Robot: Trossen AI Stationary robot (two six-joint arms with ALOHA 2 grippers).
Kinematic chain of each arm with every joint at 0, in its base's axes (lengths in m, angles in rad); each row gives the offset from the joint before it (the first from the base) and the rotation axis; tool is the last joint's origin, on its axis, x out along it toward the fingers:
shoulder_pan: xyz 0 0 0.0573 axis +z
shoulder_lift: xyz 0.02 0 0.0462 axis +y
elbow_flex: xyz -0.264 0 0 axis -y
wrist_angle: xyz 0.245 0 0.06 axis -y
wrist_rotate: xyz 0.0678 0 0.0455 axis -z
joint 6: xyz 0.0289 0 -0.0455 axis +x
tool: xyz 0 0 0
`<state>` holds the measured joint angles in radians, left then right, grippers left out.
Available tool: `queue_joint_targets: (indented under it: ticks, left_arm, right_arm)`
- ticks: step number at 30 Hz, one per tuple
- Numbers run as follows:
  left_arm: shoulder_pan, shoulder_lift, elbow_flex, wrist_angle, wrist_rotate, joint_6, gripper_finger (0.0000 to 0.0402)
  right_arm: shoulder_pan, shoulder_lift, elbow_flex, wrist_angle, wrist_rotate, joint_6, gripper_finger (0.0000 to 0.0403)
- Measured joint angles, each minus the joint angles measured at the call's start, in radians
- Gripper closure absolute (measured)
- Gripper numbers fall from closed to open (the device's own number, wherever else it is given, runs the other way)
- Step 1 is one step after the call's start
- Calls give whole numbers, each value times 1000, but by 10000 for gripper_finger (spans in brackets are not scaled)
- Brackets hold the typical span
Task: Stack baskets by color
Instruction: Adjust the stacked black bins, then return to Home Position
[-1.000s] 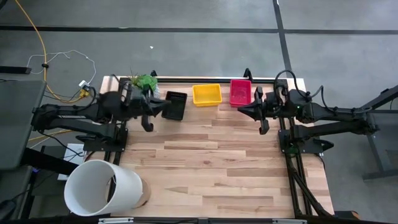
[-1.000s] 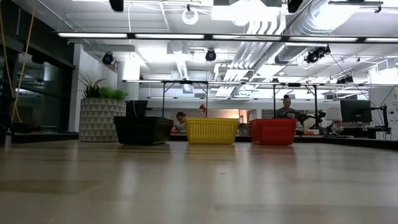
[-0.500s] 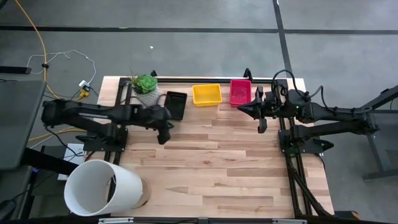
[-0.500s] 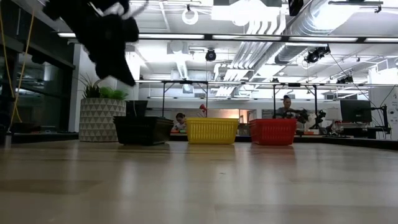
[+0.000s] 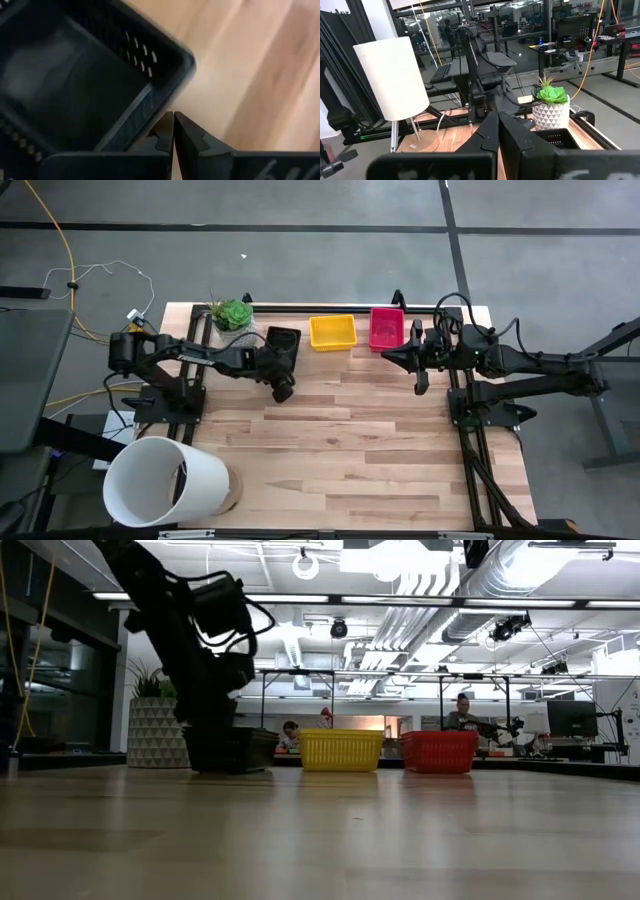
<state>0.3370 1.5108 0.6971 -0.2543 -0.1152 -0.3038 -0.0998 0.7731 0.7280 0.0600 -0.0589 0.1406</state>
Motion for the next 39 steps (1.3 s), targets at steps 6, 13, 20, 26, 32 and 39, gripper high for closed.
queue_joint_targets:
  ticks: [6,13,20,26,32,39]
  left_arm:
    - [11,31,0,145,-29,0,401]
    - [12,26,0,204,-83,0,401]
    - [8,-95,0,176,150,-48,401]
    - [-46,-370,0,203,213,-60,402]
    - [-56,-672,0,236,153,-34,401]
    - [-57,-899,0,369,308,32,402]
  right_arm:
    - [0,0,0,0,0,0,403]
    - [0,0,0,0,0,0,403]
    - [0,0,0,0,0,0,403]
    - [0,0,0,0,0,-11,403]
    - [0,0,0,0,0,-10,403]
    - [0,0,0,3,-2,28,403]
